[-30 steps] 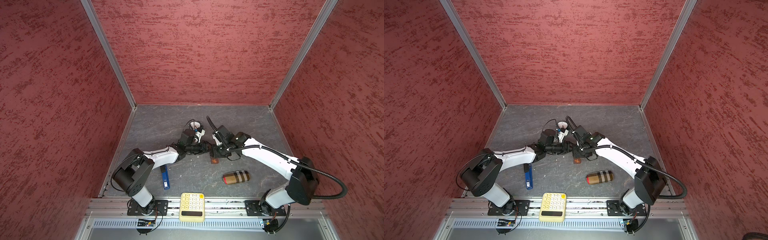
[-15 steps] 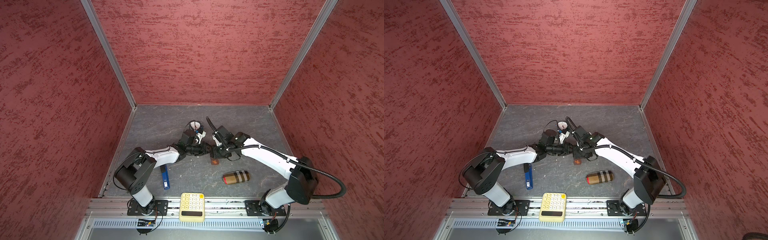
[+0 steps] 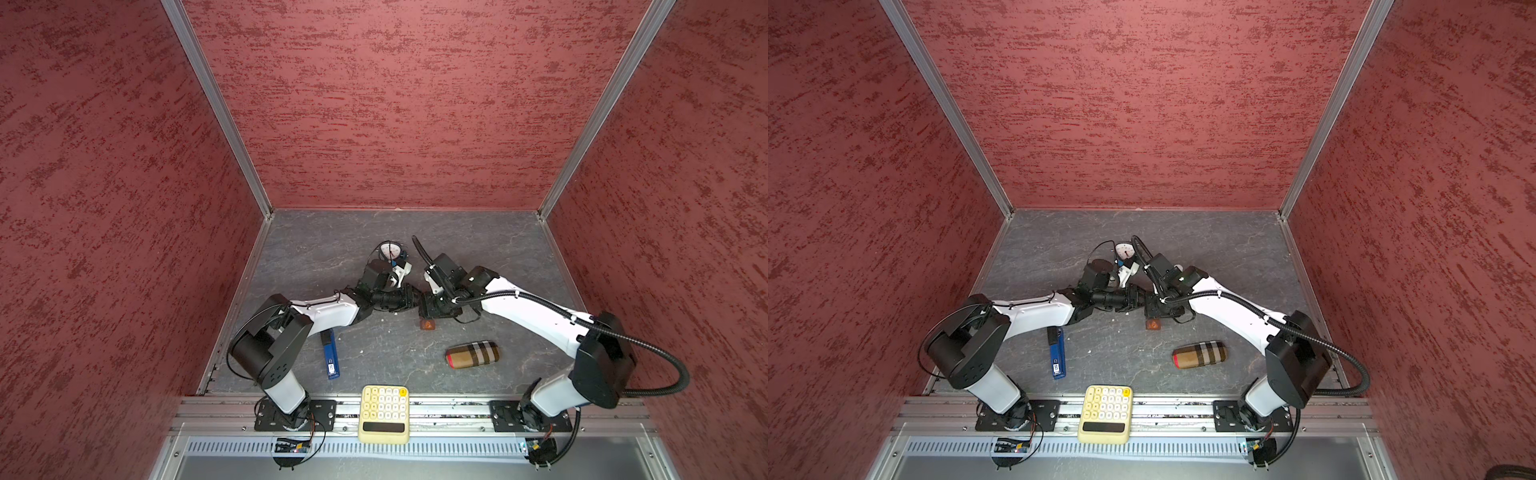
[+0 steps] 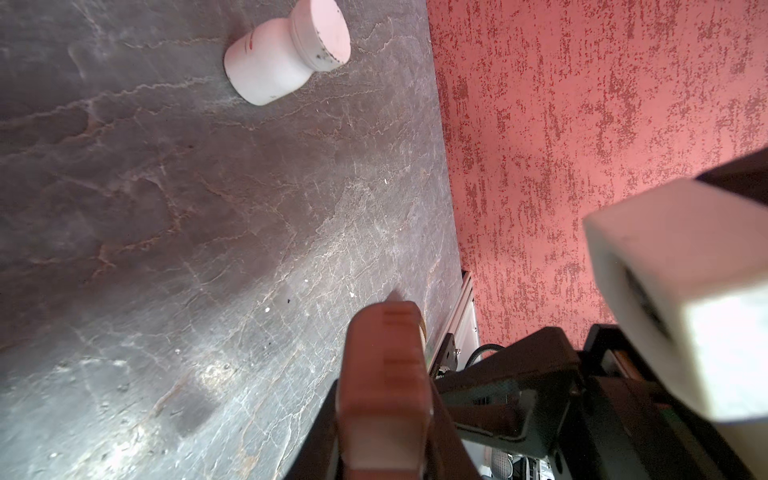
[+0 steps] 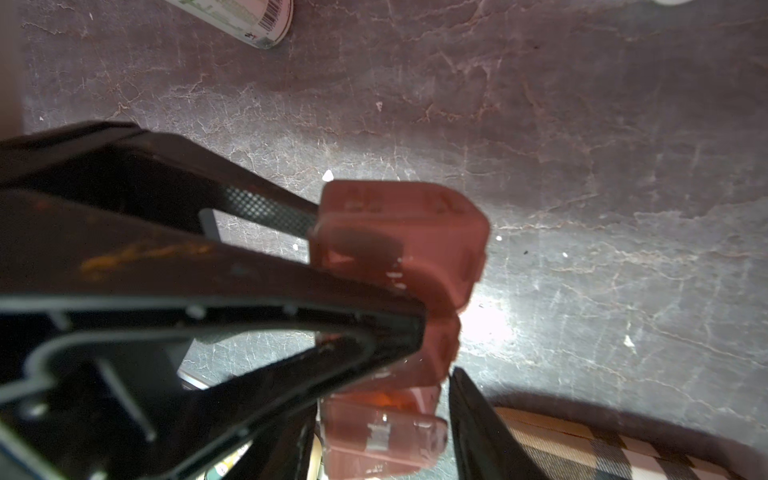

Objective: Sort the pills into containers

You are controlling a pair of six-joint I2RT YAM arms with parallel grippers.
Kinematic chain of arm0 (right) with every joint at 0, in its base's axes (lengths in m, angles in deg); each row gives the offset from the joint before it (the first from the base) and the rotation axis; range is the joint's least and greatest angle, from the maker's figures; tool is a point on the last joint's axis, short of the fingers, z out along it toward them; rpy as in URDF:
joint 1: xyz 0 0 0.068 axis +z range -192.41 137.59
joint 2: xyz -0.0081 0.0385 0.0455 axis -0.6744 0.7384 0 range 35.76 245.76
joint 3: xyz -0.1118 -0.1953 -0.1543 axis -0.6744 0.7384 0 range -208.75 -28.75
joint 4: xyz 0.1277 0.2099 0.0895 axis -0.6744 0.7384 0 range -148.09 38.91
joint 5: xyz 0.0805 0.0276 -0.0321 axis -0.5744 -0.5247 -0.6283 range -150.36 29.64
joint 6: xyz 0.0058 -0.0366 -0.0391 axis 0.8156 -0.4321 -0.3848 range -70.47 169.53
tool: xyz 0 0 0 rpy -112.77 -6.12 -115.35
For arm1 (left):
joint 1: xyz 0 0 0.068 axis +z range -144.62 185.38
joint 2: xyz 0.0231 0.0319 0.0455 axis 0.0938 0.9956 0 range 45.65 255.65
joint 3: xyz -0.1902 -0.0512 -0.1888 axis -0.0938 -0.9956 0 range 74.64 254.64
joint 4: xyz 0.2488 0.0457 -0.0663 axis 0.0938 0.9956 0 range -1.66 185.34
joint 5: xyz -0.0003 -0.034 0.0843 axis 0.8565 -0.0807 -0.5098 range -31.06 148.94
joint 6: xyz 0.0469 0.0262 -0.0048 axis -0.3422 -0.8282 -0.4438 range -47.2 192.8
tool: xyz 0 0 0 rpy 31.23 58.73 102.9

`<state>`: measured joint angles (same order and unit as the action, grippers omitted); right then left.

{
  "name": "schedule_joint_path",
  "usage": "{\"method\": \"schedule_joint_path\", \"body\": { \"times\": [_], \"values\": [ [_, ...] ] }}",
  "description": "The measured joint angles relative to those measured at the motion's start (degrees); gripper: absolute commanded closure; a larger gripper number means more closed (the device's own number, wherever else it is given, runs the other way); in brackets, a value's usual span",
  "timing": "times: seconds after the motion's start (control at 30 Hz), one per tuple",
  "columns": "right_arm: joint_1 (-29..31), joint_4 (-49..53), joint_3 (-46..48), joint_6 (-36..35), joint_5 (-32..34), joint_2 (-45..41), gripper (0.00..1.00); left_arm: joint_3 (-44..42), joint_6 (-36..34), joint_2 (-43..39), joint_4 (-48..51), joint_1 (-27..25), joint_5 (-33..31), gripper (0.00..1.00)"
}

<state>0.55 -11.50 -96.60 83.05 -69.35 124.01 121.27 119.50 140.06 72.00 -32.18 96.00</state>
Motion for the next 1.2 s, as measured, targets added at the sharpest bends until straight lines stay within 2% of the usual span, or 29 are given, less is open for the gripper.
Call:
{"method": "schedule_joint_path", "body": {
  "times": [0.53, 0.8, 1.2],
  "values": [
    [-0.4, -0.5, 0.0, 0.6, -1.8, -1.2, 0.52, 0.0, -0.1, 0.9, -1.4, 0.3, 0.1, 0.87],
    [0.0, -2.6, -1.1, 0.8, -5.4, -2.2, 0.51, 0.0, -0.2, 4.6, -1.4, 0.6, -0.3, 0.87],
    [0.2, -5.4, -1.1, 2.1, -8.0, -1.7, 0.51, 0.0, -0.2, 4.9, -1.7, 0.9, -0.2, 0.88]
  ]
}}
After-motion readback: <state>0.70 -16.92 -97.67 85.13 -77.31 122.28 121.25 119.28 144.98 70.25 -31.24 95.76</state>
